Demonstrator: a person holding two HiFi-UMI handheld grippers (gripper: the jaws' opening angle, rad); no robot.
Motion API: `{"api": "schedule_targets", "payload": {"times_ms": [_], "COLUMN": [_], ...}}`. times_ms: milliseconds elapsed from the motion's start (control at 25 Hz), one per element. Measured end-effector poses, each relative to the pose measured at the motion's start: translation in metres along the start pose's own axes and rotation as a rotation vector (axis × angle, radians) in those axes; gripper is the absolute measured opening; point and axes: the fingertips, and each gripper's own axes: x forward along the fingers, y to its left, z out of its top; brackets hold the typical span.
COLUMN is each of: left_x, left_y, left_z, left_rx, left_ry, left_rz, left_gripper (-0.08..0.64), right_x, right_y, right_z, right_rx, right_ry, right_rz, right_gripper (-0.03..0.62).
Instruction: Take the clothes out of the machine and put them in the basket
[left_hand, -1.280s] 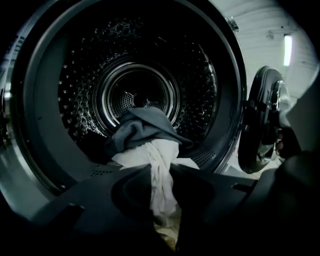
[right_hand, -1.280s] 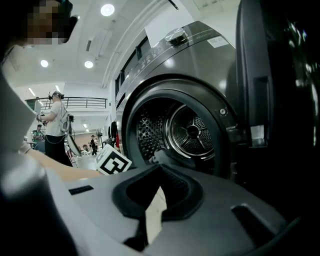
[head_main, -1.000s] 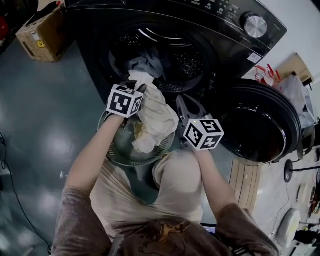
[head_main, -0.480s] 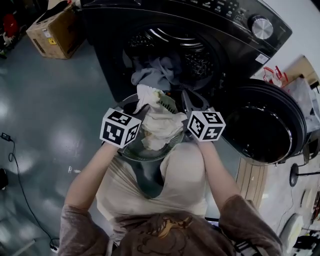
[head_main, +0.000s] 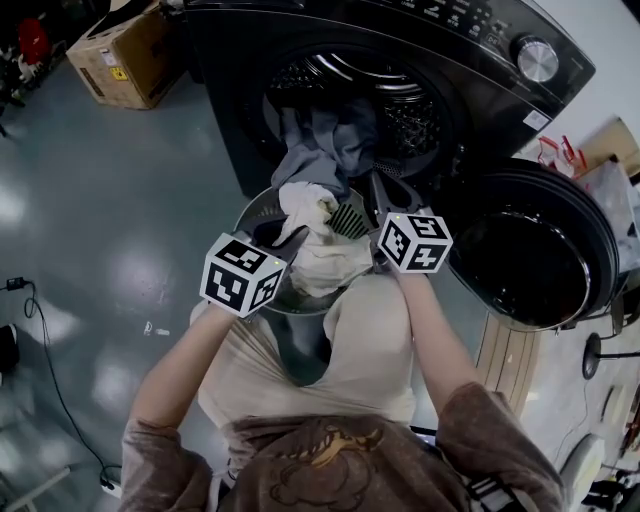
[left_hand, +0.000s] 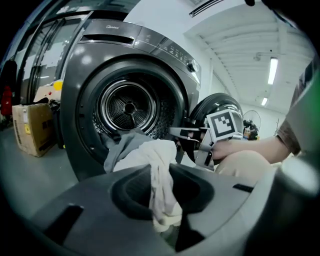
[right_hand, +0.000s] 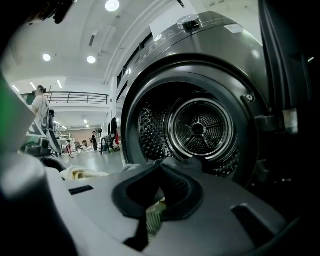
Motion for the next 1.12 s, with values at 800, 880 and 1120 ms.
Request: {"api": "schedule_targets", "payload": {"times_ms": [800, 880, 1120], "left_x": [0.087, 0.107, 0.169], "left_y": [0.070, 0.072, 0.096], "left_z": [0.036, 0.041, 0.039], "left_rx": [-0.014, 0.012, 0.063], "left_ry": [-0.085, -0.075, -0.011], "left_rz": [0.096, 0.089, 0.137], "left_gripper": [0.316, 0.324, 0.331], "right_x": [-0.008, -0.011, -0.025], "right_y": [0.009, 0.006, 0.005], "right_z": [0.000, 0.001, 0.003], "right_rx": [0.057, 0.071, 0.068], "right_ry": [-0.004, -0.004, 0.002], "right_rz": [0.043, 0.046, 0.059], "right_gripper": [-0.003, -0.003, -0.003]}}
